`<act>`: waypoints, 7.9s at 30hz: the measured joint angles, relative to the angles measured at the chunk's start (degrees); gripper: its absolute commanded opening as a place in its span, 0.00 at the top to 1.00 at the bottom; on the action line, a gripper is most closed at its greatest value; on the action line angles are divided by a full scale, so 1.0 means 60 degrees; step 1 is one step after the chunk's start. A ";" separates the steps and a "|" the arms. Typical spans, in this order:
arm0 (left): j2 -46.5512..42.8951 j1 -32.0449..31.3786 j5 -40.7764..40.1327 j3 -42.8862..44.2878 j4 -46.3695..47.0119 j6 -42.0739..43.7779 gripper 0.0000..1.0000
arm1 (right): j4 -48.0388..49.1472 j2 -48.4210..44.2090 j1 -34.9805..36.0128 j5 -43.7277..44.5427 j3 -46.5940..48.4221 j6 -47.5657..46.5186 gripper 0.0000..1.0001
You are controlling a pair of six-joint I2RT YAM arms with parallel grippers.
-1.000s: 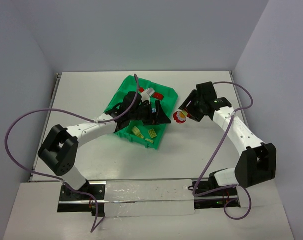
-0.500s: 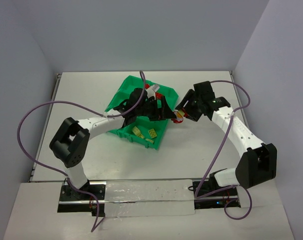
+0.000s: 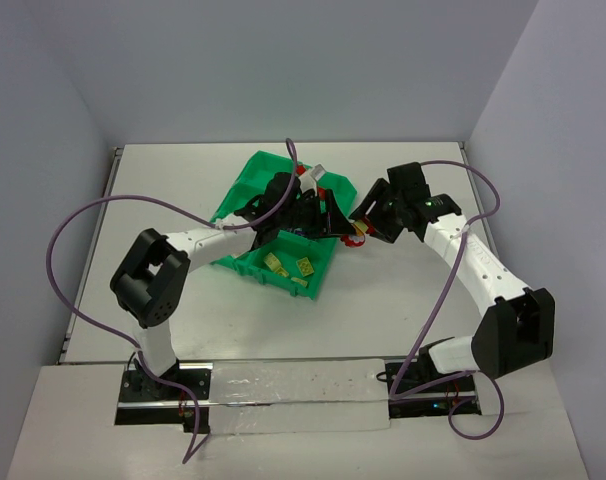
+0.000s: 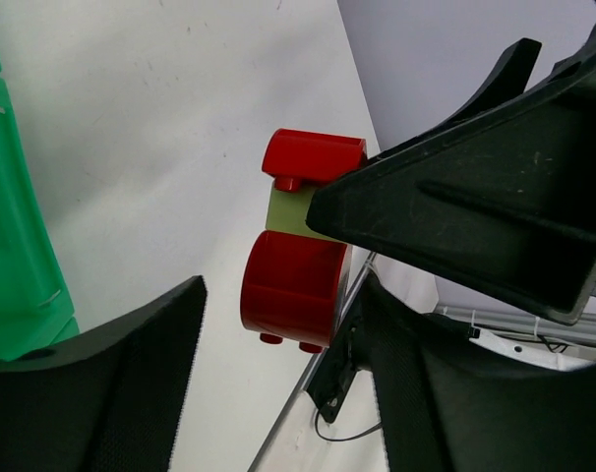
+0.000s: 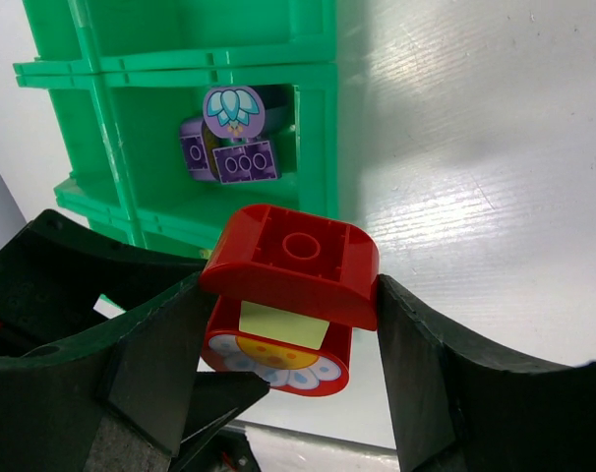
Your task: Sort the legos into containers by color
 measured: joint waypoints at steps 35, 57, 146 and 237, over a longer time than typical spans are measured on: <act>-0.0805 0.1553 0.2601 0.0389 -0.2827 0.2778 1.00 | 0.1466 -0.0911 -0.0029 -0.2768 -0.0095 -0.2811 0.12; -0.3430 0.2091 0.5472 0.0581 -0.7699 0.7092 1.00 | 0.6379 -0.2556 -0.0055 -0.8568 -0.1976 -0.4300 0.19; -0.2291 0.4261 0.3149 0.1332 -0.6441 0.4035 1.00 | 0.2193 0.5726 0.0448 -0.0452 0.4790 -0.4096 1.00; -0.4878 0.4346 0.4784 -0.0844 -0.3258 0.1893 1.00 | 1.3051 0.4079 0.1207 -1.1809 0.1574 0.2482 0.61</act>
